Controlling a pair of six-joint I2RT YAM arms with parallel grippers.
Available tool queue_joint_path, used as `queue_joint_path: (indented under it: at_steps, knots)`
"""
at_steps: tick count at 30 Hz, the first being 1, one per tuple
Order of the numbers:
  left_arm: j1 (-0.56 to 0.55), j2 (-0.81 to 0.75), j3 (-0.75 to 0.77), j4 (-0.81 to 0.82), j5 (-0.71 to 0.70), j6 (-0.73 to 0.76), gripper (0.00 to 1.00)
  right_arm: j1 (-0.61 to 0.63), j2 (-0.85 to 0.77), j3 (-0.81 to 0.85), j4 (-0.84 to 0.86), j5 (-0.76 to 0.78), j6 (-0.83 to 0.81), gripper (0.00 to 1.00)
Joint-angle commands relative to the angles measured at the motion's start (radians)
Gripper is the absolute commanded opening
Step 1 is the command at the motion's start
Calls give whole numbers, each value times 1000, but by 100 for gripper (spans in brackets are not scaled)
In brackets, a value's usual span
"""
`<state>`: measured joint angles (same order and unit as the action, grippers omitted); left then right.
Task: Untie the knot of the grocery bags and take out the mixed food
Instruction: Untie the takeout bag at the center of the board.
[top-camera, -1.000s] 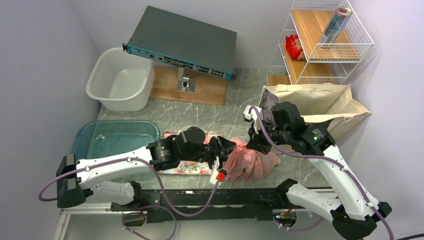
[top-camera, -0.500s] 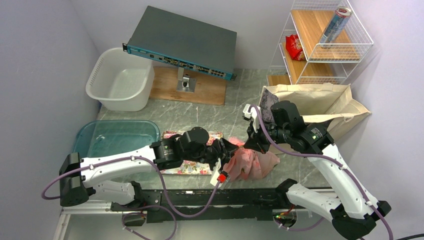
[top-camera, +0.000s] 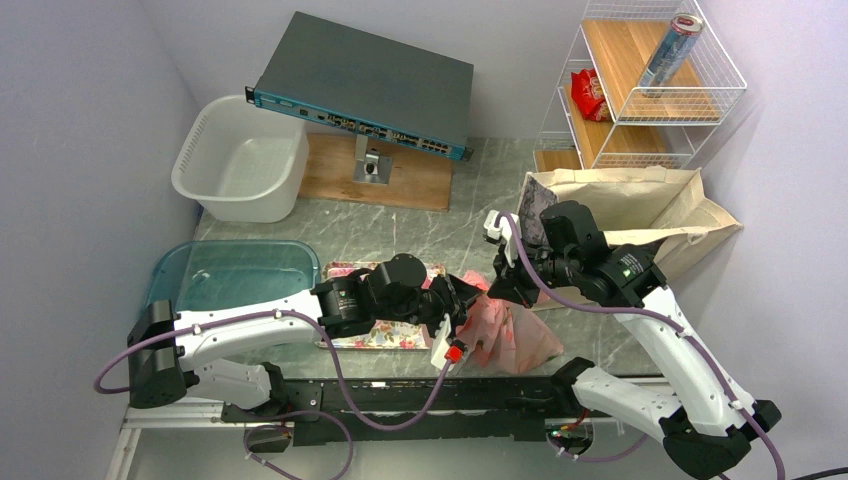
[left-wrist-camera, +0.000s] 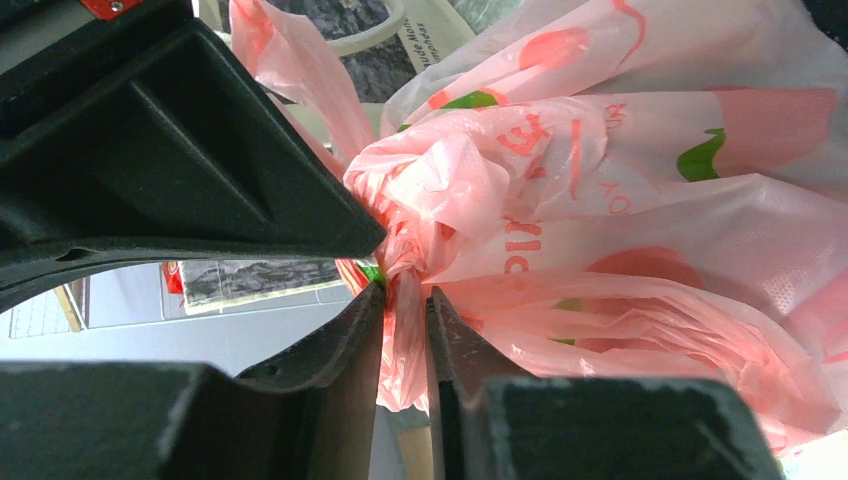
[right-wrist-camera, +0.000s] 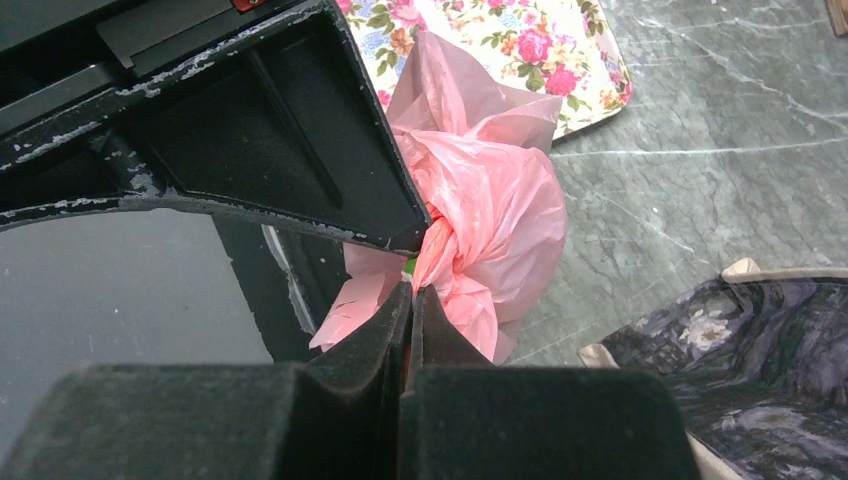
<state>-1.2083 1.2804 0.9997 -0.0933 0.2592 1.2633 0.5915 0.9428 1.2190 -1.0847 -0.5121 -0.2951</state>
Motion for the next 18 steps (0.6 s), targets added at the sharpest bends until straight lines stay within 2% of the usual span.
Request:
queue_joint_path:
  at_steps: [1, 2, 4, 5, 18]
  knots:
    - [14, 1, 24, 44, -56, 1, 23, 2, -4, 45, 1, -79, -38, 0]
    - [15, 0, 21, 45, -61, 0, 19, 2, -3, 46, 1, -77, -40, 0]
    - [15, -3, 25, 34, -69, -5, 2, 3, -2, 49, -5, -66, -47, 0]
    - [16, -6, 29, 23, -69, -11, 0, 2, -1, 53, -12, -54, -54, 0]
    - [157, -152, -43, -92, -2, -76, 0, -22, -62, 40, -168, 106, -162, 0]
